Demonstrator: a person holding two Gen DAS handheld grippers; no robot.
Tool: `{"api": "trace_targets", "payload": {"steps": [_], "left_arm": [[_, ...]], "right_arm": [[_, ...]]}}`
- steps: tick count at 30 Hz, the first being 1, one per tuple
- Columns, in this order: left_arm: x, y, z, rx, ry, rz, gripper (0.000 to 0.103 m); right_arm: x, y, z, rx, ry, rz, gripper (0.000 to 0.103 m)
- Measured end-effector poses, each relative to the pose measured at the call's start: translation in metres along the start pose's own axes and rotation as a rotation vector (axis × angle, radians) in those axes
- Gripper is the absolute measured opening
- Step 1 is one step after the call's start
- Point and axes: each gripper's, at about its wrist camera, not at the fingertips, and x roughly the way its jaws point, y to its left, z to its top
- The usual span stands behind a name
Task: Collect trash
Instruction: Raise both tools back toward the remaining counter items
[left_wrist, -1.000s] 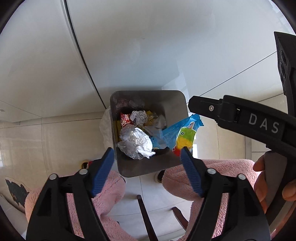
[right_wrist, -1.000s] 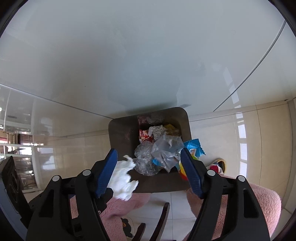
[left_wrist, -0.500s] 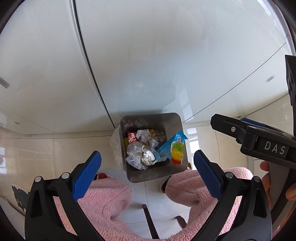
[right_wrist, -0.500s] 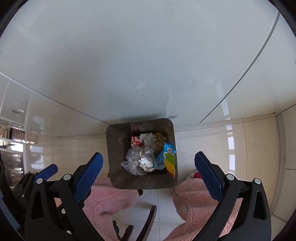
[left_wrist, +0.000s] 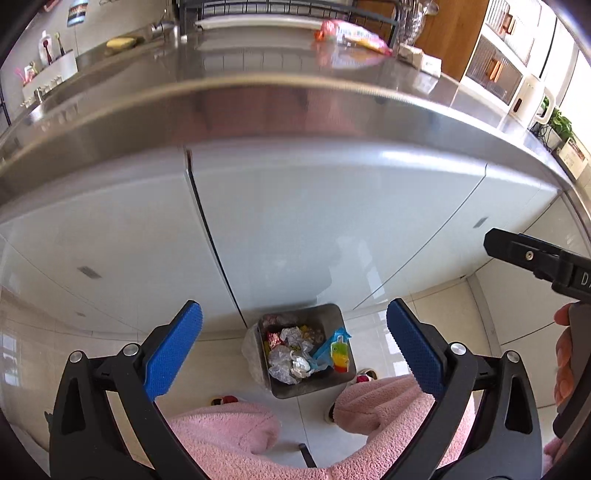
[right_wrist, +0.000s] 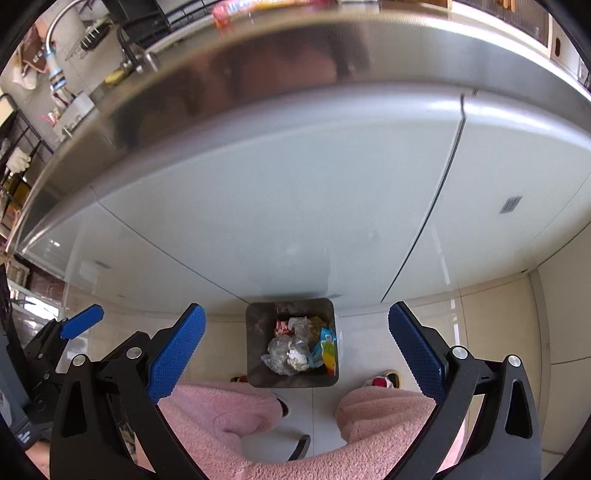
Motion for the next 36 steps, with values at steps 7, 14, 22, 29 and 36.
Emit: {"api": "trace_targets", "payload": {"steps": [7, 14, 22, 29, 36], "left_arm": [[-0.045, -0.001, 0.070, 0.024, -0.090, -0.020, 0.095], [-0.050, -0.018, 0.150, 0.096, -0.157, -0.041, 0.095], [-0.004, -0.030, 0.234, 0.118, -0.152, -0.055, 0.095], [0.047, -0.038, 0.284, 0.122, -0.109, -0.075, 0.095], [0.084, -0.047, 0.320, 0.155, -0.090, -0.077, 0.095]], "right_arm": [[-0.085, -0.007, 0.059, -0.007, -0.151, 0.001, 0.100], [-0.110, -0.026, 0.124, 0.040, -0.233, -0.019, 0.100], [-0.082, -0.035, 0.200, 0.057, -0.211, -0.069, 0.100], [-0.038, -0.038, 0.250, 0.059, -0.169, -0.102, 0.100], [-0.004, -0.048, 0.287, 0.094, -0.139, -0.126, 0.099]]}}
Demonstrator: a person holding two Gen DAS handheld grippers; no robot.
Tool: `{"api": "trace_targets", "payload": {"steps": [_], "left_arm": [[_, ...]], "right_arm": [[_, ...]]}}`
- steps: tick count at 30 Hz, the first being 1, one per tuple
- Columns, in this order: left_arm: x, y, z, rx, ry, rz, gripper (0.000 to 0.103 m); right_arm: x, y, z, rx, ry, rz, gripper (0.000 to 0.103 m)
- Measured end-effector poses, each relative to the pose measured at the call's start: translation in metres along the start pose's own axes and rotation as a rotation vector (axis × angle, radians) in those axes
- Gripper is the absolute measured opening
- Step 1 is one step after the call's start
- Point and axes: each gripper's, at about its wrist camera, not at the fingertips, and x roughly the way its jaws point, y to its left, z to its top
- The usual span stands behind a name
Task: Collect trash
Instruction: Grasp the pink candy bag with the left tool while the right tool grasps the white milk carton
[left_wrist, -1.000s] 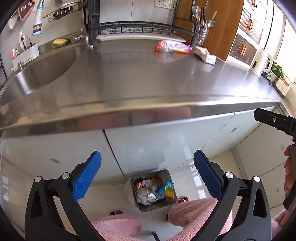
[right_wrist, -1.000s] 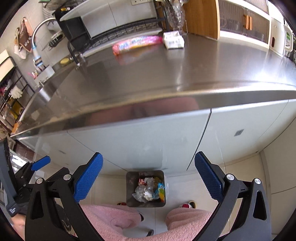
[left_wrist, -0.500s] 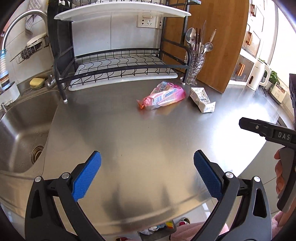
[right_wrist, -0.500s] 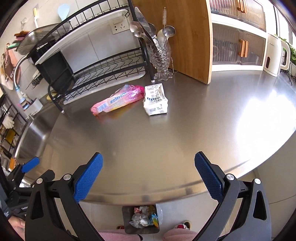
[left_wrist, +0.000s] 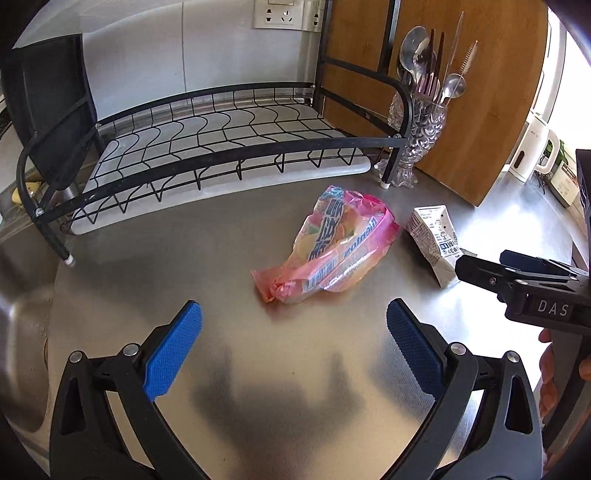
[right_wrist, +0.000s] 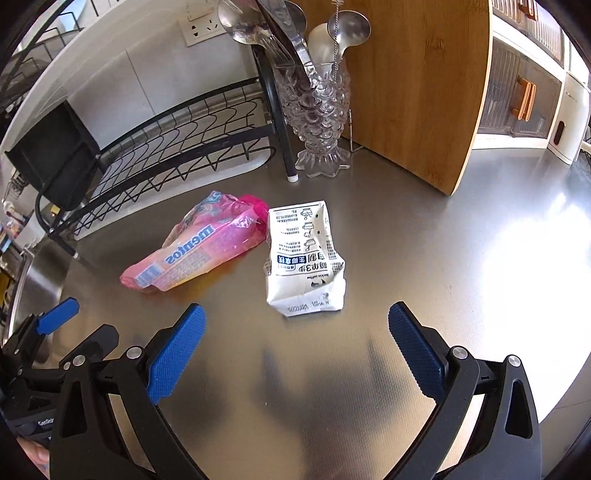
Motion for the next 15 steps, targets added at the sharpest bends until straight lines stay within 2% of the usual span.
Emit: {"api": "trace_targets", "payload": {"steps": [4, 8, 11, 15], "left_arm": [[0.020, -0.001, 0.012, 0.023, 0.011, 0.000, 0.095], [0.039, 0.000, 0.021, 0.042, 0.030, -0.005, 0.095], [0.049, 0.002, 0.024, 0.047, 0.044, -0.017, 0.091], [0.061, 0.002, 0.025, 0.047, 0.078, -0.044, 0.062]], "right_arm": [[0.016, -0.001, 0.012, 0.003, 0.020, -0.007, 0.097], [0.028, -0.005, 0.019, 0.004, 0.040, -0.014, 0.092], [0.036, -0.007, 0.022, 0.005, 0.055, -0.015, 0.087], [0.049, -0.008, 0.024, 0.002, 0.079, -0.014, 0.082]]}}
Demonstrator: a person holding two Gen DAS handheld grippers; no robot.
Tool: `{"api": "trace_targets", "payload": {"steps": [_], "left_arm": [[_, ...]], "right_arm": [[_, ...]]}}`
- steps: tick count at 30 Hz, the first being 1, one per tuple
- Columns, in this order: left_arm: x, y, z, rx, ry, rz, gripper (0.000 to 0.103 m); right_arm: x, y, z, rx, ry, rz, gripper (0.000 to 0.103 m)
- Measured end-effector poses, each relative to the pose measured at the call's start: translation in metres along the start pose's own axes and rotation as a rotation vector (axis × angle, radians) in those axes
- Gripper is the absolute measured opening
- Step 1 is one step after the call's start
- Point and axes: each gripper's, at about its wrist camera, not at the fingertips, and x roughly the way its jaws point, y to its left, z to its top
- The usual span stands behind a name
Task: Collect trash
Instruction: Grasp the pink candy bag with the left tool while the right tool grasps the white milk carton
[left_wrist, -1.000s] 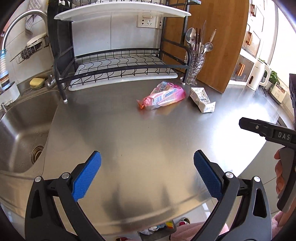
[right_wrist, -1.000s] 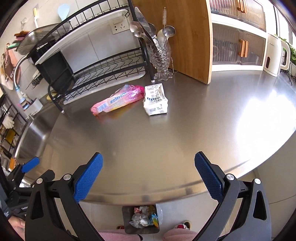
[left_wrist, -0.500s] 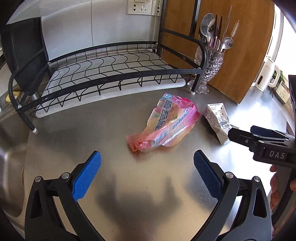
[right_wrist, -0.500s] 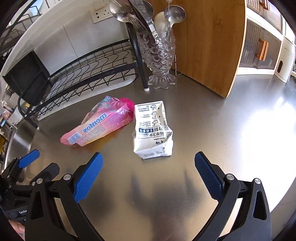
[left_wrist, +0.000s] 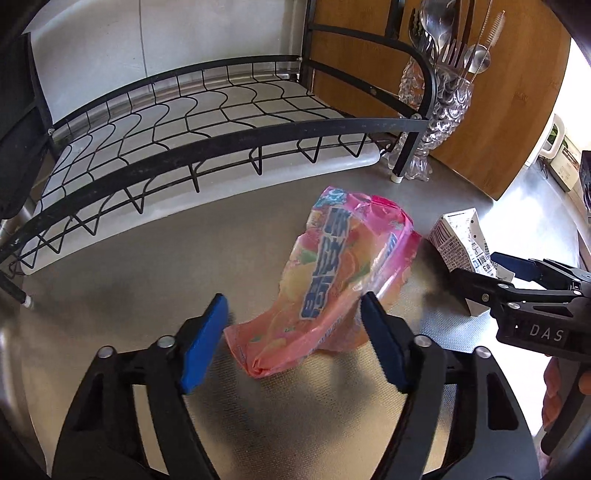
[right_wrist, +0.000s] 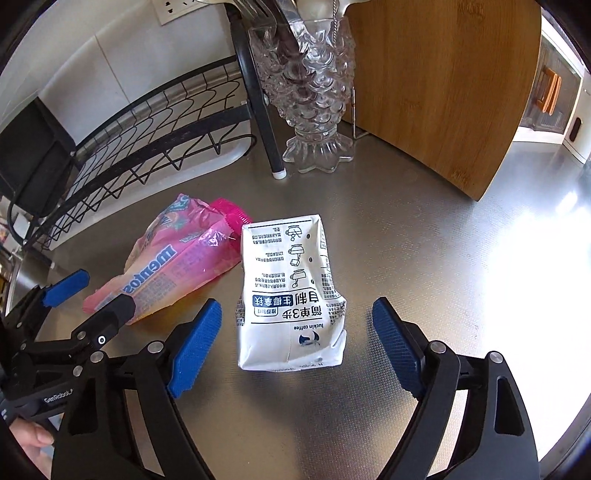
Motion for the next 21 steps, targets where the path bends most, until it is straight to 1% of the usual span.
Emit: {"api": "trace_targets", "payload": {"steps": [1, 2, 3, 4, 5, 6, 7, 9, 10, 15, 21], "left_arm": [[0.002, 0.000, 0.000, -0.001, 0.006, -0.006, 0.052], [0.002, 0.000, 0.000, 0.004, 0.002, -0.002, 0.049], [0.002, -0.001, -0.001, 0.011, 0.000, 0.006, 0.033], [0.002, -0.001, -0.001, 0.016, -0.001, 0.006, 0.023], [0.001, -0.002, 0.000, 0.017, 0.001, -0.001, 0.021], [0.000, -0.003, 0.000, 0.022, -0.002, -0.001, 0.012], [-0.002, -0.004, -0.001, 0.027, -0.008, 0.006, 0.009], [-0.006, -0.005, -0.002, 0.023, -0.011, -0.009, 0.004], [-0.009, -0.006, -0.002, 0.023, -0.013, -0.014, 0.003], [-0.035, -0.018, -0.013, 0.043, -0.039, 0.020, 0.003], [-0.088, -0.028, -0.035, 0.017, -0.080, 0.044, 0.003]], "right_arm": [[0.003, 0.001, 0.000, -0.003, 0.006, -0.003, 0.079], [0.006, 0.002, 0.000, -0.009, 0.008, -0.011, 0.077], [0.006, 0.004, 0.000, -0.023, -0.004, -0.025, 0.071], [0.006, 0.006, 0.000, -0.031, -0.009, -0.040, 0.069], [0.008, 0.010, 0.002, -0.034, -0.011, -0.040, 0.063], [0.008, 0.010, 0.002, -0.035, -0.011, -0.042, 0.063], [0.007, 0.011, 0.001, -0.038, -0.013, -0.046, 0.063], [0.007, 0.012, 0.001, -0.048, -0.018, -0.048, 0.063], [0.006, 0.012, -0.001, -0.044, -0.017, -0.040, 0.063], [-0.003, 0.014, -0.005, -0.048, -0.018, -0.017, 0.062], [-0.041, 0.022, -0.020, -0.065, -0.054, 0.000, 0.062]]}}
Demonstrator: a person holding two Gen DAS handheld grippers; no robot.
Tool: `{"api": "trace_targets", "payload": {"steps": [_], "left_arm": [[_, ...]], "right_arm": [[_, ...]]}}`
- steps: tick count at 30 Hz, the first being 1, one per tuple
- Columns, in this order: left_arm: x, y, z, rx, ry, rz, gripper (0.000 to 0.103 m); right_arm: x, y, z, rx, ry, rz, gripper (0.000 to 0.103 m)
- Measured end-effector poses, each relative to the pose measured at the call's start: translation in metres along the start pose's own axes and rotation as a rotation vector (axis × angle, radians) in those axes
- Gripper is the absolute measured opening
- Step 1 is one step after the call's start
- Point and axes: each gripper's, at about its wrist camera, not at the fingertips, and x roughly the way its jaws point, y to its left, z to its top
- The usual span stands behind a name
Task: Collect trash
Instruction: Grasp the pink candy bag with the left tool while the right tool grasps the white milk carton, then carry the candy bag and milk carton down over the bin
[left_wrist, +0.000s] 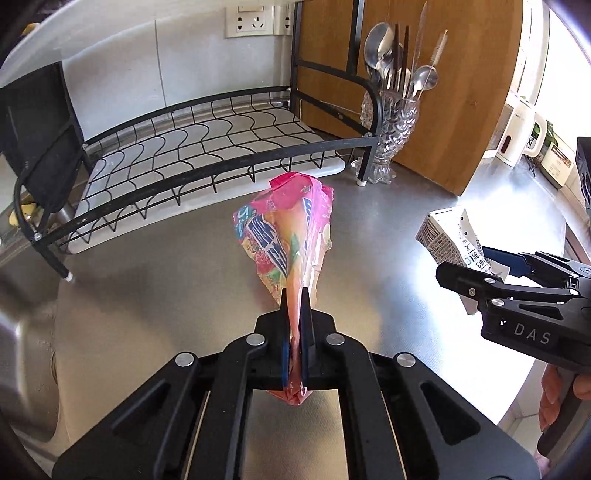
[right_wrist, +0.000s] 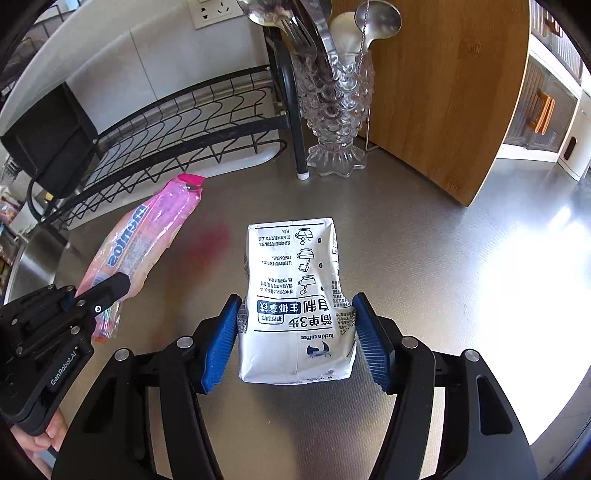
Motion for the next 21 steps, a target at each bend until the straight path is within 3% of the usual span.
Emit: {"api": "trace_targets", "payload": {"steps": [7, 11, 21], "left_arm": [[-0.084, -0.016, -0.053, -0.017, -0.053, 0.039, 0.003], [-0.122, -0.020, -0.092, -0.030, -0.061, 0.020, 0.003], [-0.178, -0.030, -0.193, -0.093, -0.068, 0.066, 0.003]], "right_arm": [[-0.067, 0.016, -0.039, -0.039, -0.053, 0.018, 0.062], [-0.101, 0.029, -0.074, -0.072, -0.070, 0.044, 0.062], [-0.149, 0.058, -0.164, -0.127, -0.067, 0.097, 0.063]]}}
